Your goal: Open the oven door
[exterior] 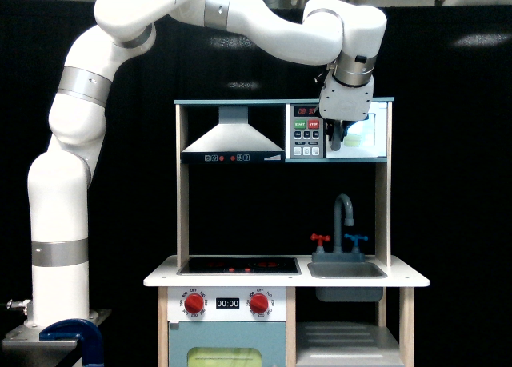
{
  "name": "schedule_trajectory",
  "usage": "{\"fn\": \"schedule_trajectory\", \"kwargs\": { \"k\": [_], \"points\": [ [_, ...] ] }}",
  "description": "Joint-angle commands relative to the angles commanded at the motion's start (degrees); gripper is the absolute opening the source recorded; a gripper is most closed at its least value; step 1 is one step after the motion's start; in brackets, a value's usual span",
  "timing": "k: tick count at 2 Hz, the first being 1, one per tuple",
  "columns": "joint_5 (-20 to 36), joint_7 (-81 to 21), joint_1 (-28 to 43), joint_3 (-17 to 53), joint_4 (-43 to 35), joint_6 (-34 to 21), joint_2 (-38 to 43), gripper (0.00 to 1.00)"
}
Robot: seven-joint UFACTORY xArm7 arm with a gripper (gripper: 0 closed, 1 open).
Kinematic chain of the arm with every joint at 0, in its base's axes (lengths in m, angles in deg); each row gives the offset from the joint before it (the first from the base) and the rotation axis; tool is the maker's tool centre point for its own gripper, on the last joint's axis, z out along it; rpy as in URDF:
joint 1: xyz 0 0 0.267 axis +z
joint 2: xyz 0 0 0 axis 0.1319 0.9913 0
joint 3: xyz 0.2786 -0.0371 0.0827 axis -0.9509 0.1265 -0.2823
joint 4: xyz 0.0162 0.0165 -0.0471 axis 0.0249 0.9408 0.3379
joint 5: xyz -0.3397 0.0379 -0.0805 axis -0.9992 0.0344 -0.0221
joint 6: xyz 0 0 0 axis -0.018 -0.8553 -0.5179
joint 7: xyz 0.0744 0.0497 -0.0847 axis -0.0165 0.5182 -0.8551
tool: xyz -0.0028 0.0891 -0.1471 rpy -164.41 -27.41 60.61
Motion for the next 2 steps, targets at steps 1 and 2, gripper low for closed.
{"fn": "schedule_trajectory", "kwargs": {
  "k": [1, 2],
  "points": [
    [-0.1, -1.5, -6.5, -1.8, -8.4, -4.4, 6.6, 0.0],
    [-0.4, 2.0, -11.0, -5.0, -22.4, -8.3, 15.1, 0.0]
  ]
}}
